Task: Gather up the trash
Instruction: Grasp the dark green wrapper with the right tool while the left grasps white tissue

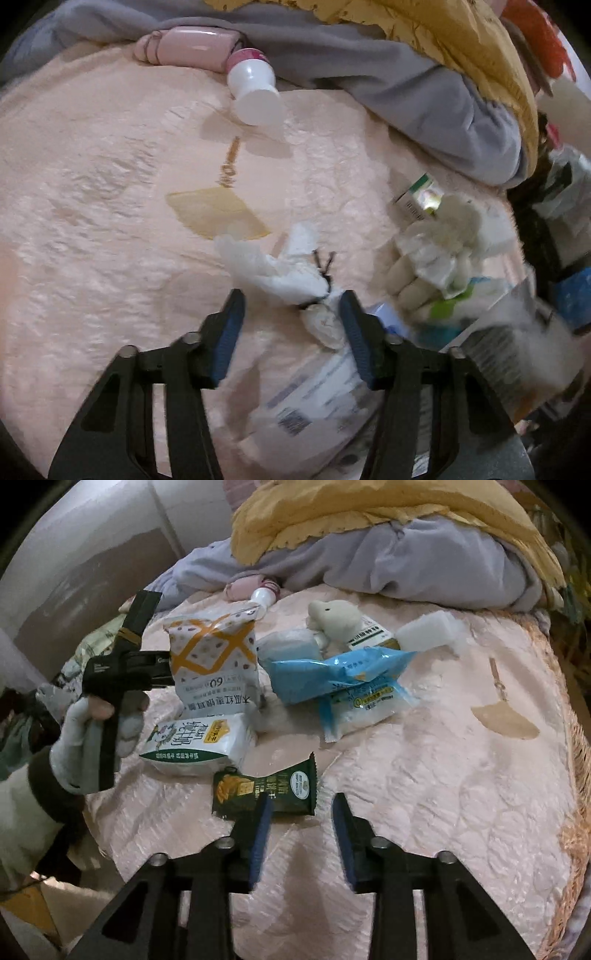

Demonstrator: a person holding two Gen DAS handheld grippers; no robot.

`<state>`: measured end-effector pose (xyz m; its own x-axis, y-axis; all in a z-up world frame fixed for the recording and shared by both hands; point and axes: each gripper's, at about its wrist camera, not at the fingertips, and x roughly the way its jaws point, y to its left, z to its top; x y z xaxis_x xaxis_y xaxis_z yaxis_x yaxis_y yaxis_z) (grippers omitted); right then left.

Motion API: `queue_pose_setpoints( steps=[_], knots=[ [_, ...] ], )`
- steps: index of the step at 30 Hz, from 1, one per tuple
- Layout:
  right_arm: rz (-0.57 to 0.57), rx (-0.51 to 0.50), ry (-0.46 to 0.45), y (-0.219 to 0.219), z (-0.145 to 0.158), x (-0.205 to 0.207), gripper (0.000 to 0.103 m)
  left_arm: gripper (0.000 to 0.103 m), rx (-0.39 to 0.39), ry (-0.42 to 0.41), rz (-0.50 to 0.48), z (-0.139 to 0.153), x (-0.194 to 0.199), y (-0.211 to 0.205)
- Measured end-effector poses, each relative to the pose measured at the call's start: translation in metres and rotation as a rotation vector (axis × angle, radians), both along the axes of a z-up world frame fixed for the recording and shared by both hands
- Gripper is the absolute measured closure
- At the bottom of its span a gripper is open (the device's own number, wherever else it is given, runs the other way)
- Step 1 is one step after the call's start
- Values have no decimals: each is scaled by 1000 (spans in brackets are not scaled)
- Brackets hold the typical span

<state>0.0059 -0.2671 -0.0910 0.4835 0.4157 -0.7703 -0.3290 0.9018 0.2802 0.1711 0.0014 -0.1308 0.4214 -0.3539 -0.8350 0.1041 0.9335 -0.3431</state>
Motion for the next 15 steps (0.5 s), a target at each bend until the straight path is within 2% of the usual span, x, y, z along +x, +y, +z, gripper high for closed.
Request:
queue_pose_setpoints(
  steps=[1, 2, 4, 5, 8, 11, 15],
  knots=[
    [-8, 20, 10, 2, 0, -1, 49, 73, -5, -4, -13, 1, 1, -3],
    [-7, 42, 15, 1, 1, 2, 46, 81, -9, -15, -25, 3, 1, -6],
    [-4, 56, 23, 5, 0, 7, 43, 86, 14, -29, -43, 7, -2, -13],
    [1, 58, 30, 7, -1, 9, 43, 93, 19, -35, -52, 10, -4, -14],
    [34, 55, 52, 23, -8, 18, 41, 96, 26, -58, -25, 21, -10, -4],
    [98, 34, 58, 45, -13, 26, 30, 97, 22, -86, 32, 35, -20, 20],
    [155, -37, 80, 70, -26, 34, 29, 97, 31, -129, 46, 58, -43, 47]
  ],
)
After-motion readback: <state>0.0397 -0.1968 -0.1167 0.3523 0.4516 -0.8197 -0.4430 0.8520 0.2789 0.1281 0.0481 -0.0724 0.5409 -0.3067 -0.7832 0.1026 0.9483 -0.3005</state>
